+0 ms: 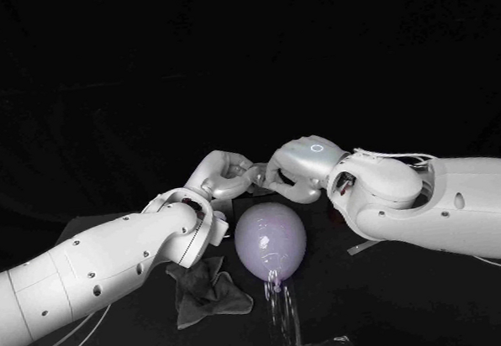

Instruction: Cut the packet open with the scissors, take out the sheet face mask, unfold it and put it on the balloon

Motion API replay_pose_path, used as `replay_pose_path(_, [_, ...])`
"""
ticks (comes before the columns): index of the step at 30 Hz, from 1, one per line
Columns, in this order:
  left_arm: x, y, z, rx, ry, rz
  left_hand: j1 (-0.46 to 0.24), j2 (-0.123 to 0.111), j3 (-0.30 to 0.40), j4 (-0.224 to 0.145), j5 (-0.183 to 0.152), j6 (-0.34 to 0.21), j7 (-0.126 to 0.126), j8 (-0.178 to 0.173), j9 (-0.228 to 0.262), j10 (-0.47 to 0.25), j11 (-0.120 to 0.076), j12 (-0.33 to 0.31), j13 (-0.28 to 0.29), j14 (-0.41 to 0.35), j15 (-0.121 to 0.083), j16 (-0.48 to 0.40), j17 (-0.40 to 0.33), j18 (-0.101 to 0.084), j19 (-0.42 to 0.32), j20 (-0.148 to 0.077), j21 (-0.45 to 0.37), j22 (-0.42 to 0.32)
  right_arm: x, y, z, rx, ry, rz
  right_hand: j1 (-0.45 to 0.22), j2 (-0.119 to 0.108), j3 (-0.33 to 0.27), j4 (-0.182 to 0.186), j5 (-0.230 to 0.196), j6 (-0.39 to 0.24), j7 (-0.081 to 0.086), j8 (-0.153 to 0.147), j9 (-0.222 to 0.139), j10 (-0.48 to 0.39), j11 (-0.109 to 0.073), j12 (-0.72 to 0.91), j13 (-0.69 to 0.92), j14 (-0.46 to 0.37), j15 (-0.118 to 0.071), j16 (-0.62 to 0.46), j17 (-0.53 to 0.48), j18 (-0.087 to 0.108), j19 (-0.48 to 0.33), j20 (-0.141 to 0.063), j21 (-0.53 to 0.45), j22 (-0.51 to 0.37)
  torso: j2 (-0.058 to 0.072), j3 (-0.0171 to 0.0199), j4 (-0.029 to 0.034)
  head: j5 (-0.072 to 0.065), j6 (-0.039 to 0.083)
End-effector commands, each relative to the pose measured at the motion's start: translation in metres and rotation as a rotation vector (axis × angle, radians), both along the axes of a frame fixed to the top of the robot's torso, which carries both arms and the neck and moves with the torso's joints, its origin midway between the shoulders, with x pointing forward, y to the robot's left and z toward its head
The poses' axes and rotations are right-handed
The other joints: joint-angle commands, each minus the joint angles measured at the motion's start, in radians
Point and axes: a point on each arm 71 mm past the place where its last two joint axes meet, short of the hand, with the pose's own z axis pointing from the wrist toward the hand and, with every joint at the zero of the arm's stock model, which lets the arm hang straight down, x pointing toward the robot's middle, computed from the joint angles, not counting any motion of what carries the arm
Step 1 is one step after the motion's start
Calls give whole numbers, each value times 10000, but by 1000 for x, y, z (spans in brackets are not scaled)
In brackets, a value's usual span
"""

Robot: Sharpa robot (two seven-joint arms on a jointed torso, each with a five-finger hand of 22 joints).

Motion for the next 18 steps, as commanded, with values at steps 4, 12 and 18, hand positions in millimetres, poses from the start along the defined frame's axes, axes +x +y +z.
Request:
replay_pose_path(4, [0,-2,3,172,-337,-236,317,193,-33,-43,36,13,-32,27,193,31,-57,-53,0,0,-47,-51,12,186,-41,47,-26,11,-12,-5,19,1796,-1942,817,-136,-105,421,132,72,-299,-19,1987,3592,1035,-76,126,2594,1062,-97,42,2635,-142,687,-106,132,2433,-5,5,-6,10,28])
replay_pose_path(12, [1,-1,3,254,-365,-231,317,193,-33,-43,36,13,-32,27,193,31,-57,-53,0,0,-47,-51,12,186,-41,47,-26,11,-19,-13,28,2448,-2512,1021,-238,-231,793,244,69,-501,-34,2287,4227,1045,-117,158,2611,1062,-118,42,2635,-146,695,-144,145,2436,0,7,-6,29,49])
replay_pose_path(18, [1,-2,2,281,-364,-248,317,193,-33,-43,36,13,-32,27,193,31,-57,-53,0,0,-47,-51,12,186,-41,47,-26,11,-24,-16,32,2668,-2555,1167,-262,-256,867,270,69,-530,-41,2339,4353,1054,-124,186,2626,1062,-124,42,2635,-152,712,-157,172,2445,-3,0,-6,47,47])
